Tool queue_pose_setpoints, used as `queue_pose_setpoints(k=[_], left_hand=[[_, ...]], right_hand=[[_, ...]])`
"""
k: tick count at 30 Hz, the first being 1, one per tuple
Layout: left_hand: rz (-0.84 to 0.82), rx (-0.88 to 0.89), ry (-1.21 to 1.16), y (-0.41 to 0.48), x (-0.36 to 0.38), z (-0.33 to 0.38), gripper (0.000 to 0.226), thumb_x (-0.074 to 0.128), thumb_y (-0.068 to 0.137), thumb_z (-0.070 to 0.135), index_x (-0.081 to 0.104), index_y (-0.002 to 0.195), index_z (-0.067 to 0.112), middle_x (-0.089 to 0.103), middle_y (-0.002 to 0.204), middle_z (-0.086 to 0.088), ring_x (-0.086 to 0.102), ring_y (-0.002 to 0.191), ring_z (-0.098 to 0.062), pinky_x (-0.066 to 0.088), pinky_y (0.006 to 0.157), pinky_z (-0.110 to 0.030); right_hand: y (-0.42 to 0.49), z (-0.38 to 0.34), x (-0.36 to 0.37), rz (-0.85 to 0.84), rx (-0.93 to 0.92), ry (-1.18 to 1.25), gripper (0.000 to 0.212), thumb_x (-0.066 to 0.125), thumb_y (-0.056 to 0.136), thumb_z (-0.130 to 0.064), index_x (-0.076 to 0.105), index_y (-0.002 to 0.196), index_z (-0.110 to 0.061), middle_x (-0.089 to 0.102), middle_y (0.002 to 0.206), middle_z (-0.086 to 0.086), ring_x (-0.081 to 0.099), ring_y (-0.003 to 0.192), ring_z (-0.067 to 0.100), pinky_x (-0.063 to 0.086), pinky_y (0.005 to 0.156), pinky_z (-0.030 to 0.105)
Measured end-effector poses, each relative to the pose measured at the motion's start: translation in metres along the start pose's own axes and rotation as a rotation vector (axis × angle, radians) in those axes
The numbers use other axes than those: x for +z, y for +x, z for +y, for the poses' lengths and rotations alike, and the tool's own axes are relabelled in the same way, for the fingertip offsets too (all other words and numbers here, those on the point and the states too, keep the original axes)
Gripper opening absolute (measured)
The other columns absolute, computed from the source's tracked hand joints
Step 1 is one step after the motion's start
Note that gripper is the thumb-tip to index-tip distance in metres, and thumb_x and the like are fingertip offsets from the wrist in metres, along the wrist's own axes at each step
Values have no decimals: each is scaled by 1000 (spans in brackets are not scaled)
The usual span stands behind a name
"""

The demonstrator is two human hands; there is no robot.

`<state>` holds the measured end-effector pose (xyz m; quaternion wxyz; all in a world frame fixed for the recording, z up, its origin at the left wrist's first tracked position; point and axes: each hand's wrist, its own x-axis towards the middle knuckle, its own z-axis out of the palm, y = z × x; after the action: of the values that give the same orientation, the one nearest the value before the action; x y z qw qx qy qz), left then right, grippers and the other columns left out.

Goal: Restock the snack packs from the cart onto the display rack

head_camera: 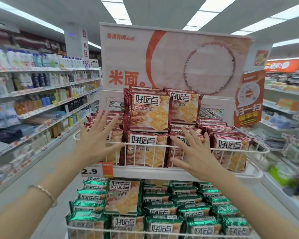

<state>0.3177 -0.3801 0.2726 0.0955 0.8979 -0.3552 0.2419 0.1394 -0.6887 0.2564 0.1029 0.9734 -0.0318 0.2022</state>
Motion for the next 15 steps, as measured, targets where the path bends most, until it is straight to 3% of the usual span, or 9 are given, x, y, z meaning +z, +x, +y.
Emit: queue_pose_setpoints(k=[2, 4, 8, 10, 13, 15], left_hand=[[120, 185, 95, -11, 10, 18, 87, 16, 86, 86, 2, 158, 40, -9, 168, -1, -7, 154, -24, -5, 113, -72], [95, 271, 180, -14, 18, 32, 83, 18, 89, 84, 4, 158, 41, -2, 168, 0, -3, 154, -26, -2, 114, -72], [-2, 191, 139, -3, 18, 34, 73, 7, 88, 83, -24, 147, 53, -24, 160, 14, -15, 152, -21, -9, 118, -62], [-46, 163, 153, -1, 14, 32, 72, 9, 88, 82, -29, 144, 55, -30, 158, 16, -18, 152, -18, -12, 118, -59], [-97, 179, 157, -4, 8, 42, 76, 16, 88, 83, -31, 143, 56, -31, 158, 16, -17, 152, -18, -12, 118, -58], [-71, 214, 140, -7, 5, 38, 78, 16, 87, 83, -29, 144, 54, -28, 160, 11, -17, 152, -21, -13, 120, -53]], right_hand=[[3, -10, -1, 51, -96, -59, 76, 10, 91, -81, -1, 157, -45, -8, 168, 5, -7, 154, 31, -5, 116, 69], [15, -18, 1, 63, -214, -139, 74, 16, 94, -77, 1, 158, -43, -5, 168, 5, -4, 154, 33, -2, 115, 72], [39, -23, -3, -2, -210, -136, 73, 0, 89, -82, -6, 155, -49, -11, 167, -5, -11, 154, 28, -6, 116, 68], [39, -23, -1, -17, -187, -123, 73, -2, 87, -82, -14, 152, -51, -18, 165, -9, -16, 153, 26, -11, 117, 64], [36, -29, -6, -39, -202, -100, 71, 13, 93, -80, -11, 154, -50, -20, 165, -9, -17, 153, 25, -12, 118, 62], [31, -27, -15, -46, -215, -9, 70, 23, 95, -76, 1, 156, -50, -16, 166, -8, -15, 154, 22, -11, 120, 59]])
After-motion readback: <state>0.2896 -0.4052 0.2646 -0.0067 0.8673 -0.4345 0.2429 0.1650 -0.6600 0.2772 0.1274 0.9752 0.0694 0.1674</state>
